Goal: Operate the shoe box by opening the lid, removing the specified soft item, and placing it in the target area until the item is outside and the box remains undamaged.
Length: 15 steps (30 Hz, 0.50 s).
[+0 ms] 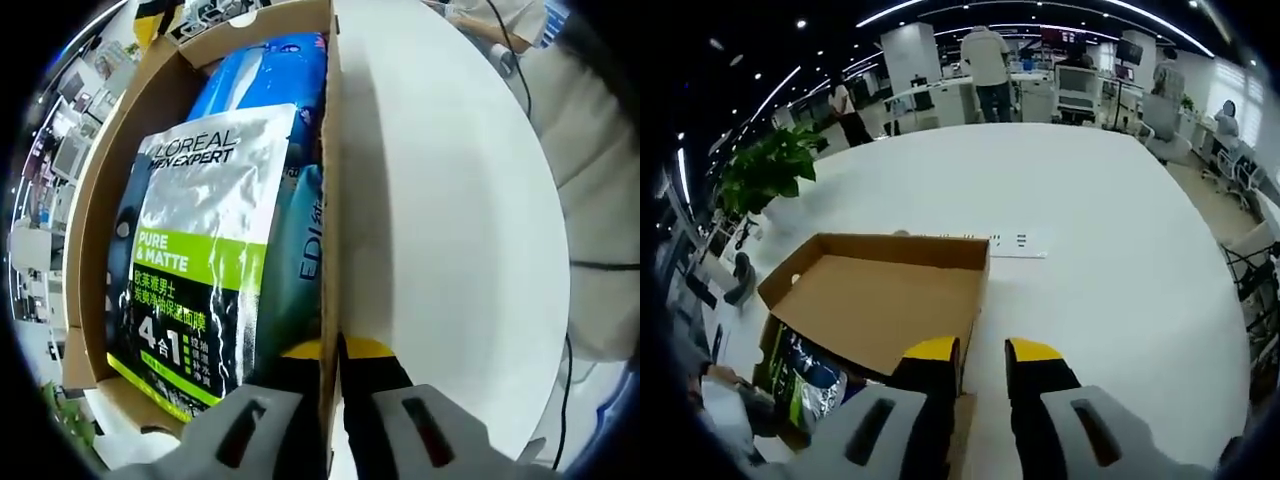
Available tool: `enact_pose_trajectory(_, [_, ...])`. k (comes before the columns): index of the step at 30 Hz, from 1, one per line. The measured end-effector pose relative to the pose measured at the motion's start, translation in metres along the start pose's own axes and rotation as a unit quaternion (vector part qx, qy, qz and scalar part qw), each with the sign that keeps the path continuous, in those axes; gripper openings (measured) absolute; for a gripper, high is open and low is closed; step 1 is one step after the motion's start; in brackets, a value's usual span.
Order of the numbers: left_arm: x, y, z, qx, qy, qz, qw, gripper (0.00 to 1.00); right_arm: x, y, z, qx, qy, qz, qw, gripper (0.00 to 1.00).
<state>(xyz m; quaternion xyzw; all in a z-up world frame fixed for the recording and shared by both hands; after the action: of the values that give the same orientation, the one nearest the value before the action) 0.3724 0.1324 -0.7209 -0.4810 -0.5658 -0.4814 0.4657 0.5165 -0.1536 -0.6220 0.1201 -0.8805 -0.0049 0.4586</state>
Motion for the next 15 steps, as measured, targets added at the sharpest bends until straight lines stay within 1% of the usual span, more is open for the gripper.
enact_pose_trajectory(1, [0.000,0.000,0.000,0.000,0.000,0.000,1.0000,0.01,0.002,0.000,0.002,-0.007,0.001,-0.010,0.9999,0.16])
enact_pose_trajectory(2, [0.000,0.000,0.000,-0.001,-0.001,0.001,1.0000,0.01,0.003,-0.002,0.004,-0.012,0.001,-0.011,0.9999,0.17])
enact_pose_trajectory(4, [0.000,0.001,0.000,-0.001,0.000,0.003,1.0000,0.01,0.008,-0.005,0.006,-0.026,-0.004,-0.017,0.9995,0.17])
enact_pose_trajectory(5, [0.000,0.001,0.000,0.001,0.001,0.004,1.0000,0.01,0.009,-0.005,0.005,-0.029,-0.010,-0.027,0.9992,0.17])
enact_pose_trajectory(6, [0.000,0.001,0.000,0.002,0.001,0.004,1.0000,0.01,0.012,-0.005,0.005,-0.025,-0.017,-0.034,0.9990,0.17])
enact_pose_trajectory(10, [0.000,0.000,0.000,0.003,0.001,0.004,1.0000,0.01,0.027,-0.004,0.001,0.020,-0.046,-0.039,0.9980,0.20])
enact_pose_trajectory(11, [0.000,0.001,0.000,0.003,0.001,0.004,1.0000,0.01,0.029,-0.004,0.001,0.021,-0.051,-0.039,0.9977,0.20])
enact_pose_trajectory(12, [0.000,0.001,0.000,0.003,0.002,0.004,1.0000,0.01,0.034,-0.003,0.001,0.022,-0.058,-0.051,0.9967,0.21])
enact_pose_trajectory(13, [0.000,0.000,0.000,0.004,0.002,0.004,1.0000,0.01,0.036,-0.003,0.001,0.023,-0.057,-0.054,0.9966,0.22])
enact_pose_trajectory(15, [0.000,0.000,0.000,0.005,0.002,0.004,1.0000,0.01,0.041,-0.002,0.001,0.030,-0.072,-0.061,0.9951,0.27])
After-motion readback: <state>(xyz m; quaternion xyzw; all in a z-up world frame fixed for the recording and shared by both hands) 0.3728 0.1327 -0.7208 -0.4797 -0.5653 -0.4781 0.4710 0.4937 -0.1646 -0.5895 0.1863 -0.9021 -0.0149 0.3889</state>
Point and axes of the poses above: the point that each gripper's makers call its tool centre point, and the gripper's own axes: x roughly backward along the fingers, y roughly to its left, z roughly out of its underside, the point moved 10 cm from there along x, roughly backward along the fingers, and after that the axes turned 5 degrees about y, right-handed, at the moved point
